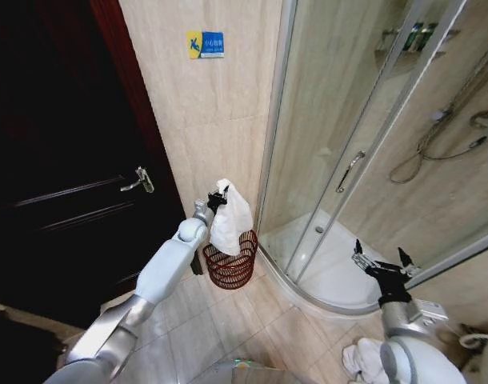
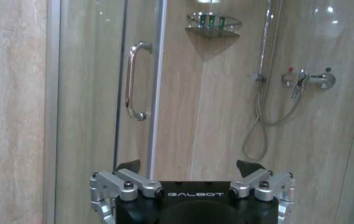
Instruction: Discard the used towel into the hamper.
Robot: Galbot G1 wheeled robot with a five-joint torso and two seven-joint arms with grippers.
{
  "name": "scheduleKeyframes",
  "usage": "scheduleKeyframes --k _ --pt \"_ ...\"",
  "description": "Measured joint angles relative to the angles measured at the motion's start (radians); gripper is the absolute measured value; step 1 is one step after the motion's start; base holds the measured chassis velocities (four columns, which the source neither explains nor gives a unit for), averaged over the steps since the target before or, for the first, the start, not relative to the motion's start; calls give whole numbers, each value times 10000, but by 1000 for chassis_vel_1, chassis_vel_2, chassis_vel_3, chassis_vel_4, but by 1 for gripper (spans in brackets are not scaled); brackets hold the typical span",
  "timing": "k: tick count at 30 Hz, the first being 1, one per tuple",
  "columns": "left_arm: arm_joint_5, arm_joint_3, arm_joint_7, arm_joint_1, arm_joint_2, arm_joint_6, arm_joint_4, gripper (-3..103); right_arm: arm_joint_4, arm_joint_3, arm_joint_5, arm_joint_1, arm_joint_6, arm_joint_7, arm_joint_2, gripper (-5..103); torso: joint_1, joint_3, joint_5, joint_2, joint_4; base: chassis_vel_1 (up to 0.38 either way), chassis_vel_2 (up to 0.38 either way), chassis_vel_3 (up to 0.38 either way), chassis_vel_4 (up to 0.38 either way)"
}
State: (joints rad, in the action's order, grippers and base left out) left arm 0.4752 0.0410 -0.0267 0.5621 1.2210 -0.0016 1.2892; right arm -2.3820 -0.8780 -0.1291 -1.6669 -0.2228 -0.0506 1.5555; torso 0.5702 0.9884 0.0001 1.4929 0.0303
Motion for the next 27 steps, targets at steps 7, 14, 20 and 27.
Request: scheduleKeyframes --k 7,14,20,27 --pt "-19 -167 -23 -143 174 -70 -797 2 0 -6 -46 18 28 3 -13 100 0 0 0 0 0 0 0 0 0" --pt "-21 -509 -62 -326 313 -84 -1217 2 0 -46 -90 16 89 15 -8 100 0 0 0 0 0 0 0 0 0" --pt "-140 -643 -40 -425 434 -96 -1369 2 -2 -99 -248 23 189 17 -18 100 0 0 0 0 -1 0 0 0 0" --pt "-248 -741 197 -513 445 -166 -1506 11 -11 -203 -369 7 268 21 13 100 0 0 0 1 0 0 0 0 0"
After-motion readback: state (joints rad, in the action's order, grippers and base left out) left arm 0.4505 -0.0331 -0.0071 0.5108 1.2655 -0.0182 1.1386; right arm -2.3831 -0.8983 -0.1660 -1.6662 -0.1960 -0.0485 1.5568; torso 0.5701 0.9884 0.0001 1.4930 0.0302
